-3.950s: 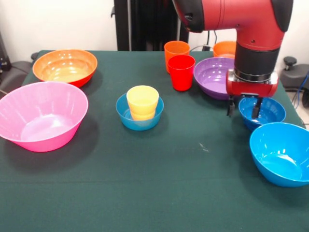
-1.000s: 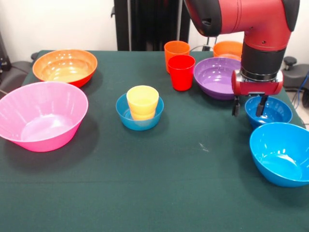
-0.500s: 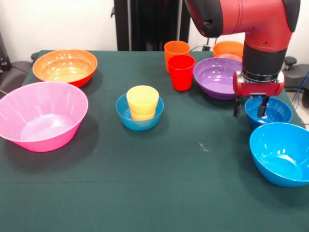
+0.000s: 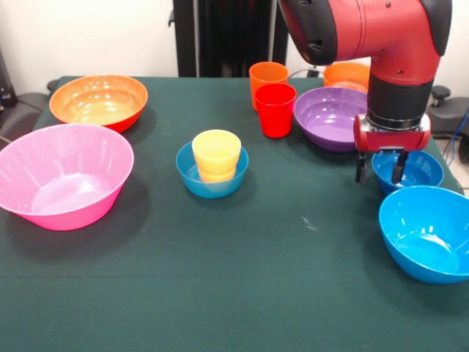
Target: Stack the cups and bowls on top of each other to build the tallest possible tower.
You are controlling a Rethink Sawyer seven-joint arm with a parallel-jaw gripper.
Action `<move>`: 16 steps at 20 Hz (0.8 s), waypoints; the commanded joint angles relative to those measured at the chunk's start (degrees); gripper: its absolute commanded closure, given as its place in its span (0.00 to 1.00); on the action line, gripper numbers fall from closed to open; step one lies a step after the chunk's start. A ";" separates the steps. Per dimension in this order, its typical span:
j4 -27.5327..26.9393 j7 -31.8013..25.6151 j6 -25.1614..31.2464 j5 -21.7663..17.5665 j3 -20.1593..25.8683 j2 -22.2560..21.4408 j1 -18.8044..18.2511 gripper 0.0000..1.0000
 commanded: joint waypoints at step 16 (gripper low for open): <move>-0.40 1.90 3.31 -1.46 -1.18 -1.39 1.15 1.00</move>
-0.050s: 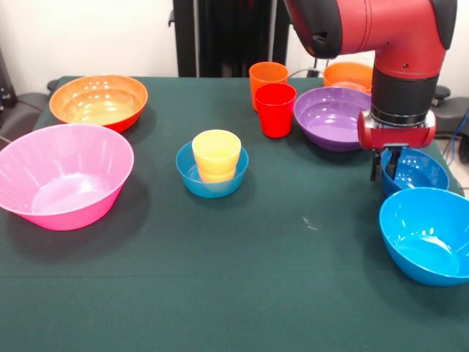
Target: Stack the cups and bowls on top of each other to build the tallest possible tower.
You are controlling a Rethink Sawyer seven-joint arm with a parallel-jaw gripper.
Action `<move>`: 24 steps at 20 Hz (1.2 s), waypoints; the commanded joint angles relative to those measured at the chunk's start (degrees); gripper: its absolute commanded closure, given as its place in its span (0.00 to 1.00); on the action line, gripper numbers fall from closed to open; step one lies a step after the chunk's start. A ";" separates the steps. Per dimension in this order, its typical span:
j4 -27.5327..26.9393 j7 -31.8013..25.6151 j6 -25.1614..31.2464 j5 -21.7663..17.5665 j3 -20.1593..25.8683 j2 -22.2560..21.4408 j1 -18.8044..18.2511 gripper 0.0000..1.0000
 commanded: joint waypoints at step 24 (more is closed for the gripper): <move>-2.88 -10.69 22.94 3.76 7.70 -12.28 -14.16 1.00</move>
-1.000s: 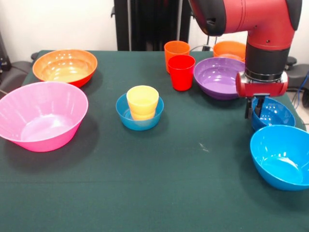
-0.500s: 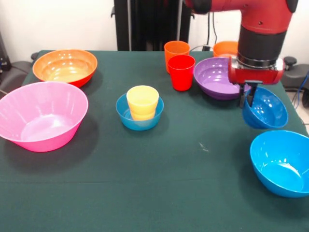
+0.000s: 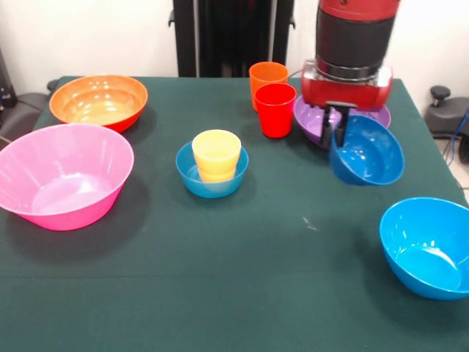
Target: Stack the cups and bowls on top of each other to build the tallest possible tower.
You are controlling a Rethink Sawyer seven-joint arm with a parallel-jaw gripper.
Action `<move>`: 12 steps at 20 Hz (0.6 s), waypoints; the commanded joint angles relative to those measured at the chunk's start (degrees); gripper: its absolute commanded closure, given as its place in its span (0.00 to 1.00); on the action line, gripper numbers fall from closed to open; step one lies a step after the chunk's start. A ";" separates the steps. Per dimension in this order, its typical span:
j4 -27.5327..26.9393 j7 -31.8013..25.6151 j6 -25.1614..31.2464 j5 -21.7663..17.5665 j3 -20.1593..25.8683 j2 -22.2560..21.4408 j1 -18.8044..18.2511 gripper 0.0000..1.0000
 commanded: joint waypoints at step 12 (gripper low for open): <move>-4.31 -16.62 14.12 -4.32 7.12 -6.18 -10.20 1.00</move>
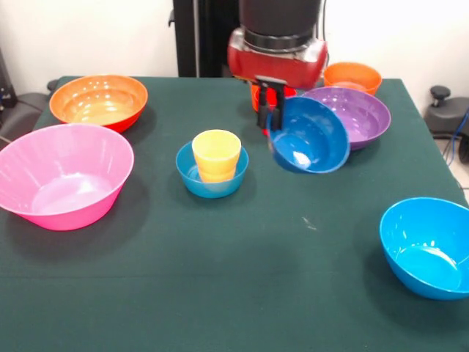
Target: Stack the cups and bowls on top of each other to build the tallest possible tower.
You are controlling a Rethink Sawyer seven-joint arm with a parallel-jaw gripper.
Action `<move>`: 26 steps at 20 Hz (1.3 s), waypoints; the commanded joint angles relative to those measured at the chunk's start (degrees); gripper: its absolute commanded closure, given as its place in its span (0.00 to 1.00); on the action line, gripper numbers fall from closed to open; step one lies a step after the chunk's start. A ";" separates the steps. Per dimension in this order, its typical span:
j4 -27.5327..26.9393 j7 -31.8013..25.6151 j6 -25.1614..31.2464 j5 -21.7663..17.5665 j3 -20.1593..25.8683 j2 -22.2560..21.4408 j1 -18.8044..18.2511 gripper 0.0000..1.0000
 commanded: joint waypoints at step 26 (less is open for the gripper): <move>9.94 -19.91 -1.34 -14.12 12.38 -5.19 -14.01 1.00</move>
